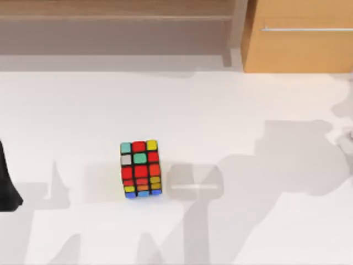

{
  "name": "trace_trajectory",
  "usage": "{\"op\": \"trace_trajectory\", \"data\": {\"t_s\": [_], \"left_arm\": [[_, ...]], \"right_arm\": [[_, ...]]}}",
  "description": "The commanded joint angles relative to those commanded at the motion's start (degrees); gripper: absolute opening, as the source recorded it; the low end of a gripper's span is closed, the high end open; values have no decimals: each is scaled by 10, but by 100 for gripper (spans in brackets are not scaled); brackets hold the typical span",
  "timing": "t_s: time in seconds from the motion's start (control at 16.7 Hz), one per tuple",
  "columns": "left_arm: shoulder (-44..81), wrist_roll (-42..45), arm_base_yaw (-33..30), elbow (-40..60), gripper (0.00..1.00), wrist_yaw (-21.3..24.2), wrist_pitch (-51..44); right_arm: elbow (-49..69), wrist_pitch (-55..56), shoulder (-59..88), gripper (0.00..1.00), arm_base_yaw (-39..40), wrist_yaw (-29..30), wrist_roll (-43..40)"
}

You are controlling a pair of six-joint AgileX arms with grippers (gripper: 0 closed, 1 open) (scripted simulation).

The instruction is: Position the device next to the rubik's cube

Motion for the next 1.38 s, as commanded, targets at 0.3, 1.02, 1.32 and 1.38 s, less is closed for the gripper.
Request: {"op": "trace_trajectory", "data": {"t_s": [0.3, 1.02, 1.32, 1.38], "left_arm": [[0, 0, 0, 0, 100, 0, 0], [0, 0, 0, 0, 100, 0, 0], [0, 0, 0, 0, 100, 0, 0], [0, 0, 0, 0, 100, 0, 0]], "right_arm": [[27, -15, 34, 100, -3, 1, -12], [-15, 65, 72, 100, -2, 1, -11], [-15, 65, 72, 77, -2, 1, -11], [-15, 65, 72, 70, -2, 1, -11]]}}
